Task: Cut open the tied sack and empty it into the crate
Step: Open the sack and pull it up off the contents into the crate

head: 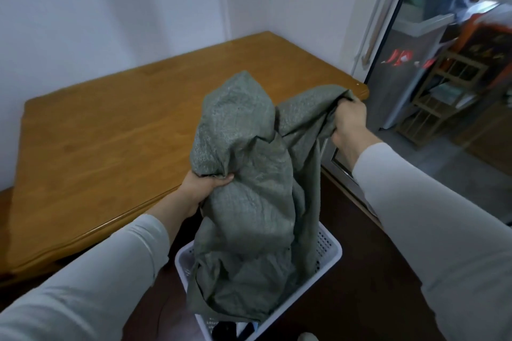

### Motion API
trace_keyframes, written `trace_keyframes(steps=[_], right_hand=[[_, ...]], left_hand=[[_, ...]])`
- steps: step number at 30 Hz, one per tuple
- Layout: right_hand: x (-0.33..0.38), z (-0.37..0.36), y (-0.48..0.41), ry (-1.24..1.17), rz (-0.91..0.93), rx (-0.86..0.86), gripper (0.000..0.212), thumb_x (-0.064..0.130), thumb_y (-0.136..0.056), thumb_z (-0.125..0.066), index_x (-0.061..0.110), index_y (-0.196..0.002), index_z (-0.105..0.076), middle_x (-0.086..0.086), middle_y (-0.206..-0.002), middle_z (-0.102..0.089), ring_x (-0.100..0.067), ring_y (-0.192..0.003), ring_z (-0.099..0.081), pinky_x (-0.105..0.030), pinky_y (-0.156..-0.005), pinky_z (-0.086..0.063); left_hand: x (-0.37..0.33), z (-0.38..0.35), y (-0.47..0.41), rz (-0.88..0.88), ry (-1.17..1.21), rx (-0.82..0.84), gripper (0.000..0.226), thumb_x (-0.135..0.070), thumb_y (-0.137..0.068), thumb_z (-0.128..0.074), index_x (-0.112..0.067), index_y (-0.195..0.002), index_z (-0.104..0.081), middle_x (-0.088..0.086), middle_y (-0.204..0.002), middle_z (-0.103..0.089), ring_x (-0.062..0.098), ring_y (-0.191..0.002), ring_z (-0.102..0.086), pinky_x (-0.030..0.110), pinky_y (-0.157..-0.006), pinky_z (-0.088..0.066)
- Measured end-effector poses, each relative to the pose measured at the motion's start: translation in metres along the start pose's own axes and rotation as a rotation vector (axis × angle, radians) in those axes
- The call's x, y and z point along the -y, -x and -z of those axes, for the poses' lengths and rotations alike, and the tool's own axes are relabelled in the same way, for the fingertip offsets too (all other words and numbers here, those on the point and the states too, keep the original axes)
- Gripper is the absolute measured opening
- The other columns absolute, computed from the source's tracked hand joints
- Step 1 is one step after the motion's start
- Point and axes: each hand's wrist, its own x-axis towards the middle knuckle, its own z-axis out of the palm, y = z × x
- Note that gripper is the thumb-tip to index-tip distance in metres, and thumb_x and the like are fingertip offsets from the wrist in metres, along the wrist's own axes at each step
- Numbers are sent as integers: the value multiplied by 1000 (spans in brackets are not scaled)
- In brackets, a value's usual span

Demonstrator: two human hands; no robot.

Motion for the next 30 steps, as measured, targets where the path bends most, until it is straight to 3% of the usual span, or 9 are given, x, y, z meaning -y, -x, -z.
trace_keyframes(steps=[2,4,9,14,19,23,27,30], right_hand=[[3,-4,2,37,37,3,35,6,-98,-33,11,-124,-56,-5,-96,-61,-24,-85,-59,-36,-78,-52],[5,-6,4,43,44,2,33,4,-98,-32,9,-119,-57,-5,-92,-60,-24,-83,-59,-35,-75,-51],[21,-17,12,-24,107,43,26,3,-97,-34,10,-101,-58,-2,-86,-59,-22,-81,-59,-39,-84,-51],[40,-21,19,-183,127,108,21,0,-98,-34,10,-96,-53,-2,-82,-56,-15,-73,-56,-33,-71,-51],[38,-10,20,-90,95,87,31,1,-98,-33,7,-121,-53,-4,-85,-59,-22,-80,-59,-35,-67,-52],[49,-20,25,-123,162,163,25,3,-98,-37,12,-88,-57,-4,-83,-59,-18,-76,-59,-35,-67,-50],[23,-2,26,104,56,145,28,13,-100,-37,11,-122,-53,-4,-92,-61,-19,-79,-58,-38,-77,-51],[-5,8,23,216,-171,170,36,31,-96,-43,14,-126,-54,-10,-115,-64,-28,-94,-63,-45,-87,-53]], left_hand=[[-2,1,4,-5,-1,19,66,-14,-69,-84,-10,-128,-55,3,-114,-61,21,-100,-56,34,-87,-47],[-1,1,7,-7,-10,23,65,-15,-69,-84,-10,-127,-55,3,-115,-61,21,-102,-57,36,-89,-48],[-9,4,9,-12,12,46,65,-18,-65,-86,-13,-123,-58,3,-119,-64,26,-112,-60,44,-97,-49],[-20,6,12,-23,16,42,67,-20,-64,-87,-13,-124,-58,2,-118,-65,24,-108,-60,38,-90,-49],[-19,13,18,-14,-39,20,67,-20,-64,-87,-11,-124,-58,3,-121,-63,26,-113,-57,44,-102,-45],[-16,24,22,-6,13,-17,63,-18,-65,-86,-12,-122,-59,4,-117,-64,24,-105,-58,38,-92,-46],[-2,36,24,91,-55,-47,76,-24,-61,-89,-13,-128,-54,5,-123,-61,30,-115,-56,42,-95,-47],[13,43,22,78,-96,-180,104,-21,-56,-91,-11,-142,-34,9,-138,-51,33,-124,-50,49,-102,-44]])
